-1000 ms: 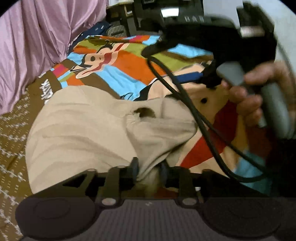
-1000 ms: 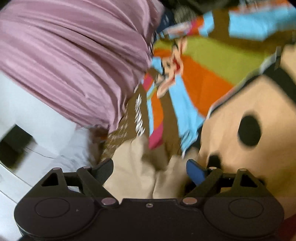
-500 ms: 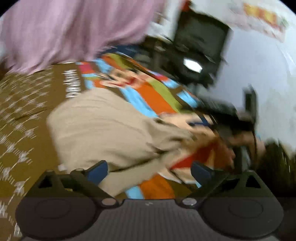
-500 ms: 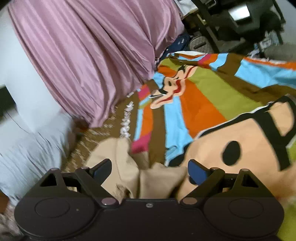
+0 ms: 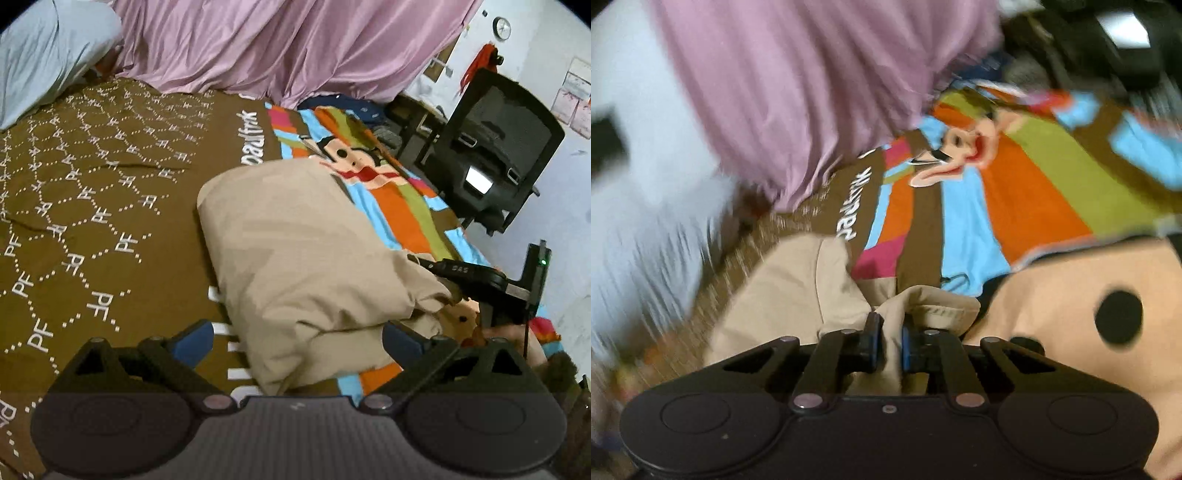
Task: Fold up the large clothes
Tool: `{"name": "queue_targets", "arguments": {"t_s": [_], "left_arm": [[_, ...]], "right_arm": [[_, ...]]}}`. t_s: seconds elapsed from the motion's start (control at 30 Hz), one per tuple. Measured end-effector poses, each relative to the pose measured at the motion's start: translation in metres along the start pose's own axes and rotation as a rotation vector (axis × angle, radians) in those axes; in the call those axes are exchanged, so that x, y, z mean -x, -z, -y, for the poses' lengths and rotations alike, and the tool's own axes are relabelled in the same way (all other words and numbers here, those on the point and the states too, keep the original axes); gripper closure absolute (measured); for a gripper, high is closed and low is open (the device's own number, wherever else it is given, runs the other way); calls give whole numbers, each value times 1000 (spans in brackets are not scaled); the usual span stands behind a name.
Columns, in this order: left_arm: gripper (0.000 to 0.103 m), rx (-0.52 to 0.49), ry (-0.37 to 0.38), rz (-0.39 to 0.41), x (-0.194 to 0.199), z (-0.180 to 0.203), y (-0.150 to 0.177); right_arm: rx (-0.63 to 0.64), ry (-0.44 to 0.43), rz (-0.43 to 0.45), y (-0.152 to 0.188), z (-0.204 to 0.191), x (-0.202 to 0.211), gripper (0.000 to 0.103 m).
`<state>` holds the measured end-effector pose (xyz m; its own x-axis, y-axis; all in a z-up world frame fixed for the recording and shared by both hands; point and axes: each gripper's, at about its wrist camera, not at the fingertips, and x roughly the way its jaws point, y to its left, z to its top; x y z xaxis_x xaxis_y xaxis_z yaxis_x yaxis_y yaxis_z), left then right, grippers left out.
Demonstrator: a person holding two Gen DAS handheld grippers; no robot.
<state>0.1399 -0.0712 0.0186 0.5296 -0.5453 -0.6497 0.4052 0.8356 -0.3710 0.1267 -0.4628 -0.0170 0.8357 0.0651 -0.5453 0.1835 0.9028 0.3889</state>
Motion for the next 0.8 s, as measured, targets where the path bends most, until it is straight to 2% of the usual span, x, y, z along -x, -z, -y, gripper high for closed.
{"name": "queue_targets", "arguments": {"t_s": [0.1, 0.17, 0.23, 0.27, 0.3, 0.37, 0.43, 0.5, 0.53, 0.63, 0.7, 0.8], "left_arm": [[3, 5, -2, 0, -2, -2, 0], [2, 13, -14, 13, -1, -3, -5], [2, 34, -38, 18, -3, -6, -10], [2, 47, -49, 19, -5, -8, -13], [2, 61, -60, 19, -7, -10, -15], [2, 83, -64, 14, -12, -13, -19], [2, 90, -56, 2, -18, -16, -25], [2, 76, -47, 3, -25, -14, -37], [2, 64, -46, 8, -29, -12, -44], [2, 21, -53, 22, -44, -5, -63], [2, -1, -58, -3, -60, 1, -70], [2, -25, -60, -76, -87, 6, -68]], "right_arm": [[-9, 59, -48, 5, 2, -6, 88], [-26, 91, -19, 3, 5, 7, 69], [-6, 118, 47, 3, 3, 26, 54], [10, 118, 88, 4, 2, 36, 52], [15, 94, 114, 4, -1, 44, 52], [-26, -1, 107, 6, -2, 51, 52], [-90, -109, 63, 12, -5, 52, 50], [-76, -134, 21, 17, -15, 49, 49], [-33, -104, -11, 20, -24, 47, 51], [73, -10, -102, 35, -40, 39, 86], [86, 11, -140, 47, -44, 36, 90], [97, 22, -151, 57, -43, 41, 91]]}}
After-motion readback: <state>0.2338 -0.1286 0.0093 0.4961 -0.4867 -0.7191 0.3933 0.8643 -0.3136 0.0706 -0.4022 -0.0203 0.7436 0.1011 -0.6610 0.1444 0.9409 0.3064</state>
